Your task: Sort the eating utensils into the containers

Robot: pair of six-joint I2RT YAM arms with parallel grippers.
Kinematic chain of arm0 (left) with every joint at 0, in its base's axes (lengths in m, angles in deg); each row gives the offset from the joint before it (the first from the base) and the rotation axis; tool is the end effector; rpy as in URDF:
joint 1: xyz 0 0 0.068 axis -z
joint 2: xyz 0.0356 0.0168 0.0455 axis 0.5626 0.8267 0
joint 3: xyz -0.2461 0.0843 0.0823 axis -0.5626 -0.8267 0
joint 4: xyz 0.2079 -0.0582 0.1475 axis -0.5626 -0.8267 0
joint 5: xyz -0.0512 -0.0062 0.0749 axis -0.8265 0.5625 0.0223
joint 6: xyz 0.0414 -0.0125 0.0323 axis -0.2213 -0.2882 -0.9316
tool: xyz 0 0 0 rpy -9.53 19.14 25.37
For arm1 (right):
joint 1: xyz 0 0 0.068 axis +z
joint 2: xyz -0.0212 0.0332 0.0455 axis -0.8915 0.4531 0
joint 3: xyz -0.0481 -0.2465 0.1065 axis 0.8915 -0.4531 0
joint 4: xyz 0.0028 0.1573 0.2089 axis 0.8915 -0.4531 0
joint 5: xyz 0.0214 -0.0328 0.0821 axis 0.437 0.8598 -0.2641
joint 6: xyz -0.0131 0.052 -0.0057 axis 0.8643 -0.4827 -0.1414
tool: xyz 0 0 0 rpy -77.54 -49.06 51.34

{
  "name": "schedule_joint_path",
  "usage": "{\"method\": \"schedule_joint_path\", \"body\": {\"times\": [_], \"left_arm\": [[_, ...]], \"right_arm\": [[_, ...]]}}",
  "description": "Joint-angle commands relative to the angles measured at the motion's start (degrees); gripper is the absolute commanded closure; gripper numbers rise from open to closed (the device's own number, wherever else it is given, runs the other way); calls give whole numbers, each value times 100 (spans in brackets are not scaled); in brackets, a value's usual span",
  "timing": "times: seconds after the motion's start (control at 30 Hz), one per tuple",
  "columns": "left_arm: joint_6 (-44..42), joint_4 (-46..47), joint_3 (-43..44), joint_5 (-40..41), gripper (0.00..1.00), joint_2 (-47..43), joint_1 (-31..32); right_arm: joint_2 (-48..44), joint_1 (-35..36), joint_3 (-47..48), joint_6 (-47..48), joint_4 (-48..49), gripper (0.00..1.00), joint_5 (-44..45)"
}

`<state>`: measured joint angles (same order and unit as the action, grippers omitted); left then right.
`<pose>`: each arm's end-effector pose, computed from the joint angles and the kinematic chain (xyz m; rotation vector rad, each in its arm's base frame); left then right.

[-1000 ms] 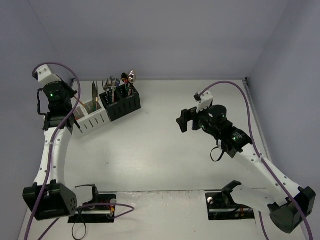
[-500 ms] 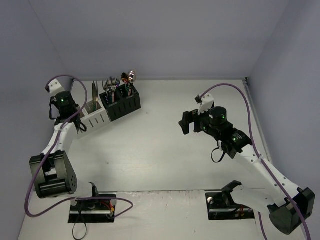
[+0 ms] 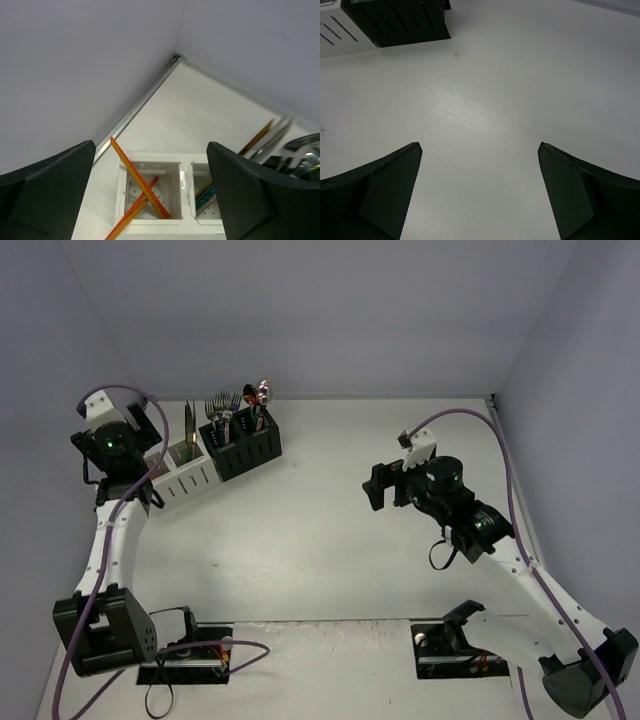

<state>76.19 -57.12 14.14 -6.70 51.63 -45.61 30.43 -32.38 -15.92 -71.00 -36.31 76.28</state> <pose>0.2814 0.0658 0.3426 -0.5686 1.5731 0.1621 0.1900 0.1166 0.3543 -0.4430 1.6831 0.5496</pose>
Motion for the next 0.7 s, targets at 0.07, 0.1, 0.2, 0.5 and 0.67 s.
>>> {"method": "schedule_joint_path", "body": {"times": [0.07, 0.1, 0.2, 0.5, 0.67], "left_arm": [[-489, -2049, 1701, -585, 6, -982, -23], [-531, -2489, 1898, -642, 6, -1115, -23], [-684, -3539, 2045, -681, 5, -1633, 68], [-723, -4981, 1257, -689, 5, -3877, 294], [-748, -5812, 1230, -754, 5, -4449, 294]], "right_arm": [[-538, -49, 639, 10, -201, 0, 575], [-627, -53, 732, -7, -287, 0, 714], [-829, -53, 973, 67, -551, 0, 1142], [-2002, -24, 815, 367, -881, 0, 2213], [-2577, -17, 551, 526, -890, 0, 2527]]}}
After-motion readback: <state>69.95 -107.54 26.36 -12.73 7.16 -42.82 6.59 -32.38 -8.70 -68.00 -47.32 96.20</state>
